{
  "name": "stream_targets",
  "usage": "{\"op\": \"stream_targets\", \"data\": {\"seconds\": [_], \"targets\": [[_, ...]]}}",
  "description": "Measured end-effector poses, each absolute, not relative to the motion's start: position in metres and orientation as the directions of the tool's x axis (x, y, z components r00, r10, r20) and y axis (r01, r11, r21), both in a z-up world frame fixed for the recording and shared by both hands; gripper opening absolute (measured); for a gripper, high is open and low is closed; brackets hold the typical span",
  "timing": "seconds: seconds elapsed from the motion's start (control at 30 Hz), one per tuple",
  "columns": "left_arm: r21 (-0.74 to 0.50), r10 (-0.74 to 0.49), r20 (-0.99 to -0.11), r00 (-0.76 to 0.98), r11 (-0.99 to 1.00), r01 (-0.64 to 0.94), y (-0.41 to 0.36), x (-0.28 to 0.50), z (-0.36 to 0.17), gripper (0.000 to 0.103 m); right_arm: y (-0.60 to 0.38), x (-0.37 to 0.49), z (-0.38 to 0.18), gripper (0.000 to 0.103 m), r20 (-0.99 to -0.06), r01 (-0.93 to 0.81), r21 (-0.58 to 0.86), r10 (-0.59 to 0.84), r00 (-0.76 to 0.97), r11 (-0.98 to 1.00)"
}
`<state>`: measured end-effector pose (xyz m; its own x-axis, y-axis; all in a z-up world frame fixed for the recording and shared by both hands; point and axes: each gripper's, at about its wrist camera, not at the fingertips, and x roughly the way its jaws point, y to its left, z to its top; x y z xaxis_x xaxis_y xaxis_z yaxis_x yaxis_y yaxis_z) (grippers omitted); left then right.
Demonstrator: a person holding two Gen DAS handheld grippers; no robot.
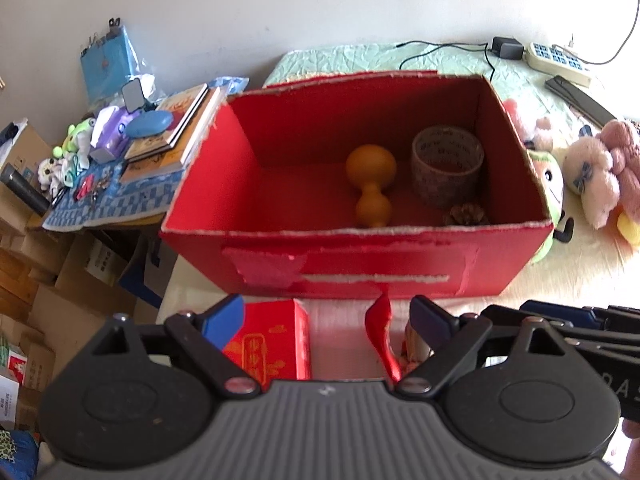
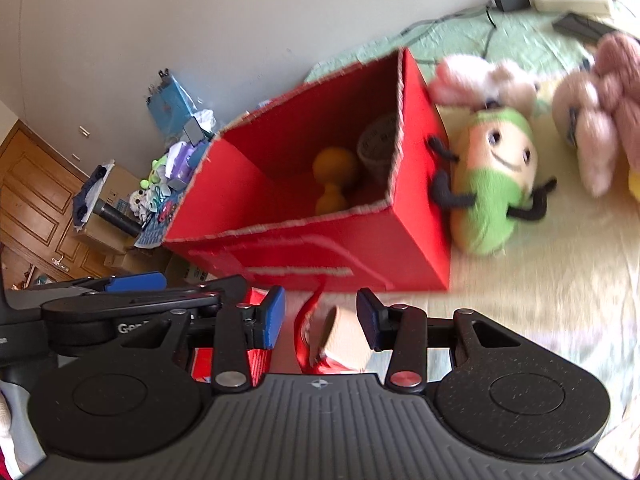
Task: Organize objects
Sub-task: 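Move the right gripper down to the beige strap bundle with red ribbon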
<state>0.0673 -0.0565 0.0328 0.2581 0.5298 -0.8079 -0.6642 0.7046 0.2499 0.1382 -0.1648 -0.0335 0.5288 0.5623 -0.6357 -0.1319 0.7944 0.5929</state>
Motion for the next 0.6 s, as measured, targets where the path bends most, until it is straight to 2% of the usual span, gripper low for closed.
{"op": "stream_targets", "data": {"seconds": [0.47,0.6], "targets": [[0.229,0.48,-0.849,0.222,0.712,-0.664,-0.057,0.059,0.003,0.091,-0.171,0.127,-0.066,0.045,-0.658,-0.016,0.665,0.596,0.46,0.746],[0.191,0.454,-0.85,0.267,0.737,-0.648,-0.057,0.051,-0.002,0.091,-0.176,0.126,-0.073,0.05,-0.653,0.013,0.683,0.603,0.459,0.73]]}}
